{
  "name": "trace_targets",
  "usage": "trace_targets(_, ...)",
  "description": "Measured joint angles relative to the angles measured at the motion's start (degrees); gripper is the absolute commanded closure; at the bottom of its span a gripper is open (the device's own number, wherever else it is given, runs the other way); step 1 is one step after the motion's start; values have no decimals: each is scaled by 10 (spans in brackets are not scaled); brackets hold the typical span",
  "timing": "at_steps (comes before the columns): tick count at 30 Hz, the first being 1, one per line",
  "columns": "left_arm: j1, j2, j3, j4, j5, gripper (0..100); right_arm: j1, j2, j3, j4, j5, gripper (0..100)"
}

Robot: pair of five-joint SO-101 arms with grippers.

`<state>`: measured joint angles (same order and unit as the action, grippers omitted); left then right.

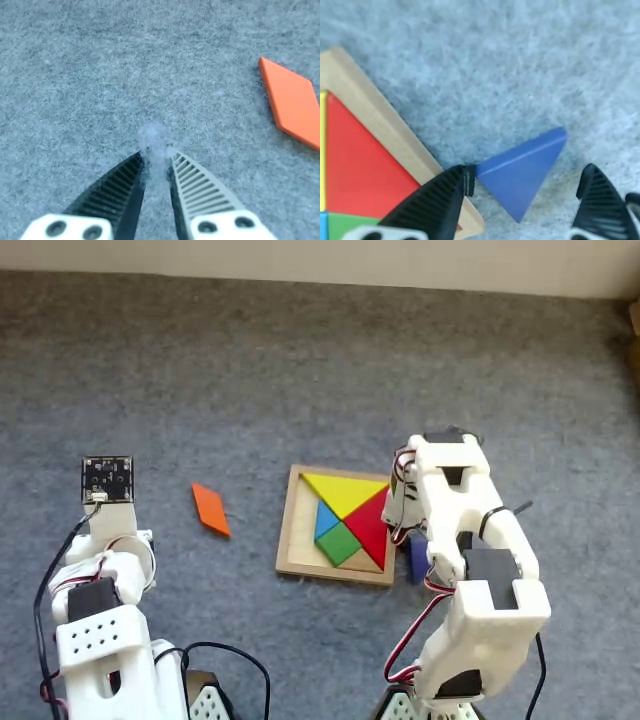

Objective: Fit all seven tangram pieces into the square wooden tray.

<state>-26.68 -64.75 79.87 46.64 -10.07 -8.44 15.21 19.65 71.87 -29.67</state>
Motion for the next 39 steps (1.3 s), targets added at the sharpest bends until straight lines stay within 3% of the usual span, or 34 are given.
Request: trace_targets(39,0,0,0,0,0,933,2,7,-41,6,0,670)
